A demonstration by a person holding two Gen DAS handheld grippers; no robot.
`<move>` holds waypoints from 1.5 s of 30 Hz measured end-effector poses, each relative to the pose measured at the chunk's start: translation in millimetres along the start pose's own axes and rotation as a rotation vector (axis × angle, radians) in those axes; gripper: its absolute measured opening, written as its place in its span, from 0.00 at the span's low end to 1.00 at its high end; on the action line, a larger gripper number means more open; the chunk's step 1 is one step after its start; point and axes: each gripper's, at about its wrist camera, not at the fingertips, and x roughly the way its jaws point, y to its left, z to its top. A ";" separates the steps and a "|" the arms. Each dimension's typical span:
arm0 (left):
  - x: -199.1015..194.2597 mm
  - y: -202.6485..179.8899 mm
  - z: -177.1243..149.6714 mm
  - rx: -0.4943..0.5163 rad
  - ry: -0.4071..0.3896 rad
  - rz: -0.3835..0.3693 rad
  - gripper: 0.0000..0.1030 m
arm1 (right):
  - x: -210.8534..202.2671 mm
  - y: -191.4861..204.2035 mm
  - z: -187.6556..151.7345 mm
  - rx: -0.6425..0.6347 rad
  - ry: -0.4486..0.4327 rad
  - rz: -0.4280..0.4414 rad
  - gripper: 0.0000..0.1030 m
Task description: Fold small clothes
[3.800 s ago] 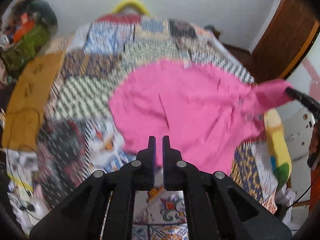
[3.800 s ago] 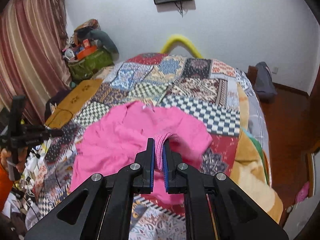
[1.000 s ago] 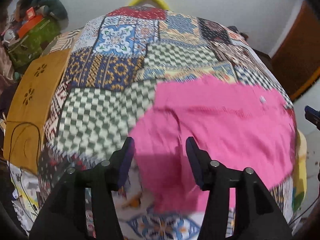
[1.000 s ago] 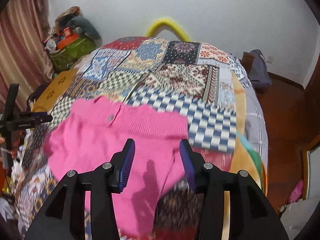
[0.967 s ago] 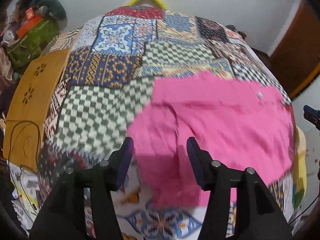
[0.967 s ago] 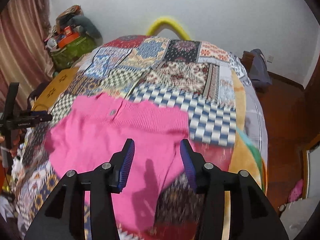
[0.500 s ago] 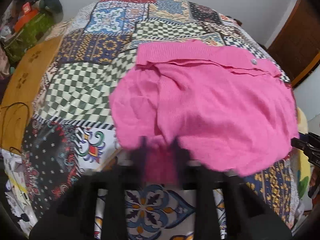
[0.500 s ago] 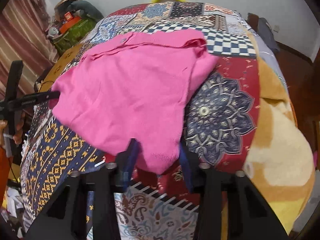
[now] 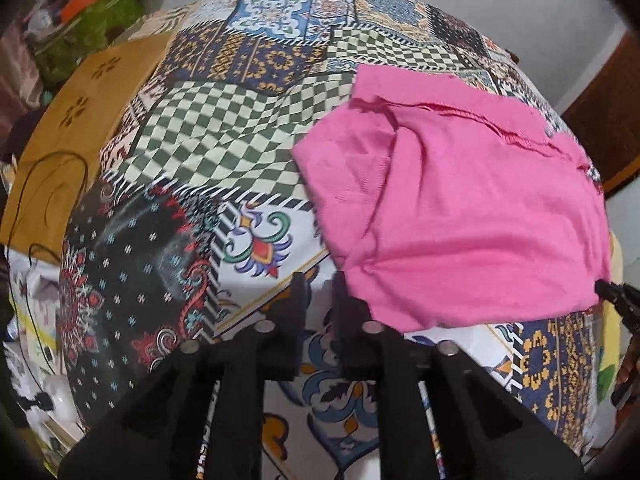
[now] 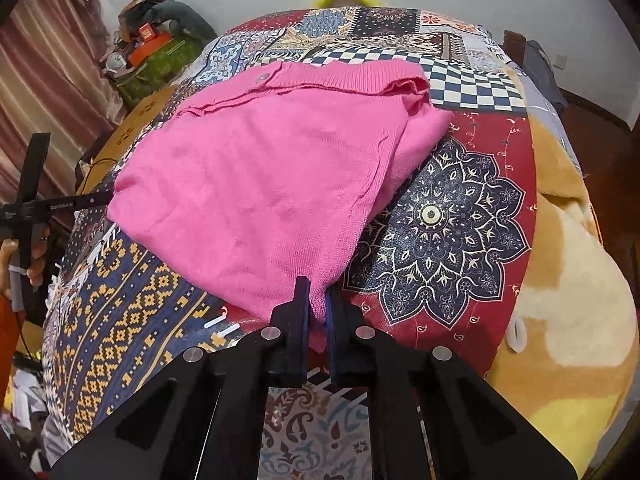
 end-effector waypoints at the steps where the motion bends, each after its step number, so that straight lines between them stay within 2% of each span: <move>1: -2.0 2.1 0.3 -0.001 -0.003 -0.003 0.24 | -1.5 -0.8 0.3 0.007 0.001 0.001 0.06; 3: -7.4 4.4 3.4 0.004 -0.026 0.015 0.45 | -4.9 -2.8 1.3 0.020 0.002 -0.002 0.09; 4: -9.2 5.0 5.8 0.005 -0.036 0.021 0.49 | -6.0 -3.4 1.1 0.025 0.004 -0.008 0.12; 6: -10.7 6.6 13.0 0.004 -0.047 0.016 0.52 | -8.1 -5.9 1.5 0.042 0.004 -0.009 0.34; 8: -7.6 7.5 21.6 -0.003 -0.043 -0.006 0.55 | -8.5 -8.6 0.1 0.066 0.000 -0.001 0.42; 11: 4.0 5.0 34.8 -0.013 -0.029 -0.035 0.59 | -0.6 -6.2 -2.9 0.074 0.021 0.030 0.42; 16: 25.5 -9.8 59.5 0.027 -0.005 -0.019 0.59 | 12.9 0.5 -0.9 0.083 0.000 0.055 0.42; 17: 29.1 -12.3 65.6 0.039 -0.008 -0.014 0.59 | 13.9 1.4 0.7 0.085 -0.009 0.059 0.36; 18: 32.4 -13.4 70.6 0.047 -0.009 -0.015 0.61 | 15.6 2.3 3.1 0.086 -0.014 0.064 0.25; 20: 40.3 -14.6 82.8 0.056 -0.009 -0.021 0.66 | 19.7 4.2 7.4 0.077 -0.017 0.069 0.14; 25: 63.3 -14.4 111.0 0.055 -0.005 -0.037 0.67 | 18.9 5.2 14.8 0.034 -0.036 0.043 0.11; 29: 83.4 -20.1 123.8 0.047 0.035 -0.117 0.67 | 13.2 -8.9 24.8 0.048 -0.058 0.016 0.10; 31: 83.0 -23.5 125.1 0.046 0.006 -0.143 0.67 | 11.5 -16.0 30.7 0.052 -0.064 -0.003 0.10; 32: 81.7 -26.7 123.9 0.062 -0.003 -0.156 0.61 | 10.3 -19.8 33.6 0.055 -0.067 -0.013 0.10; 33: 80.3 -29.6 122.3 0.072 -0.008 -0.173 0.43 | 8.8 -24.1 36.5 0.062 -0.073 -0.022 0.10; 34: 78.1 -32.5 120.0 0.079 -0.011 -0.205 0.32 | 7.5 -26.5 38.3 0.068 -0.077 -0.025 0.10; 35: 75.0 -36.7 116.6 0.092 -0.011 -0.225 0.11 | 6.5 -28.9 40.4 0.073 -0.081 -0.028 0.10; 36: 72.1 -41.1 112.8 0.113 -0.009 -0.219 0.06 | 5.6 -29.7 42.0 0.073 -0.085 -0.034 0.10; 38: 65.4 -51.0 103.2 0.161 -0.015 -0.173 0.06 | 4.7 -31.0 45.0 0.075 -0.085 -0.040 0.11; 39: 62.3 -53.3 97.5 0.180 -0.009 -0.156 0.06 | 4.0 -31.0 45.8 0.079 -0.087 -0.041 0.14; 41: 57.5 -49.9 89.7 0.184 0.008 -0.148 0.06 | 0.7 -30.3 45.7 0.094 -0.095 -0.049 0.17; 45: 47.8 -33.4 70.3 0.145 0.052 -0.139 0.06 | -10.1 -24.8 42.2 0.093 -0.103 -0.080 0.41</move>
